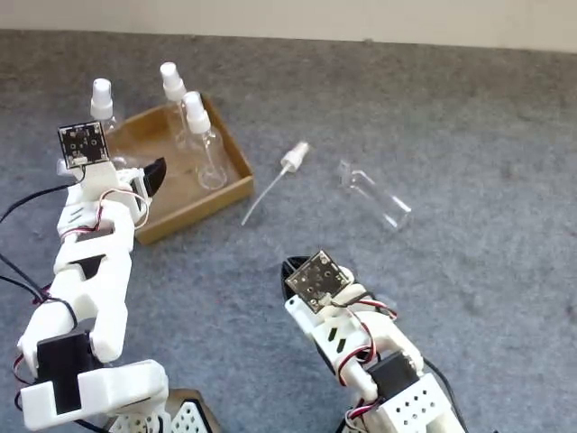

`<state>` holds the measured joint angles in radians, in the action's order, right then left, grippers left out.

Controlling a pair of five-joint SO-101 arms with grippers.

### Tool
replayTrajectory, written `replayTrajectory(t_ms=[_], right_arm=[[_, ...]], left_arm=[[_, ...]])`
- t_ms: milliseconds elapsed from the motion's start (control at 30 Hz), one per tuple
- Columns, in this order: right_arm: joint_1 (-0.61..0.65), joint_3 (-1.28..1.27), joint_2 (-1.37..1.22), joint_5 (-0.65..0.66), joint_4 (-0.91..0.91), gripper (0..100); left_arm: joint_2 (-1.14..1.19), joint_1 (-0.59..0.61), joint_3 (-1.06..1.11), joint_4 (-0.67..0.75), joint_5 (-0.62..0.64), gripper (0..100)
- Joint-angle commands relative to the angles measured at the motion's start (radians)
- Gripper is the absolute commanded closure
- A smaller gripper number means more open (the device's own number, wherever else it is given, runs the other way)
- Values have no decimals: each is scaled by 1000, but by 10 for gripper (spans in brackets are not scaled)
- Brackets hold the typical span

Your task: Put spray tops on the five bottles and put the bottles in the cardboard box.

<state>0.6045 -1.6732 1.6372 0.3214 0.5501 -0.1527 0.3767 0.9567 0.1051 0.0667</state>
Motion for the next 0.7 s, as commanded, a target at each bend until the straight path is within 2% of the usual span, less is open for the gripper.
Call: replayTrajectory(t_ms=[0,200,433,667], right_arm=[[-7,-62,10,11,-31,971],[-7,-62,10,11,-31,971],[-7,-62,10,11,-31,971],[-7,-62,10,11,-31,971]], left_arm=[[-47,-2,-28,-5,-9,664],[-48,-2,-28,-5,-9,678],[-48,-2,-28,-5,-9,822],[-56,1,-28,-5,-9,825]])
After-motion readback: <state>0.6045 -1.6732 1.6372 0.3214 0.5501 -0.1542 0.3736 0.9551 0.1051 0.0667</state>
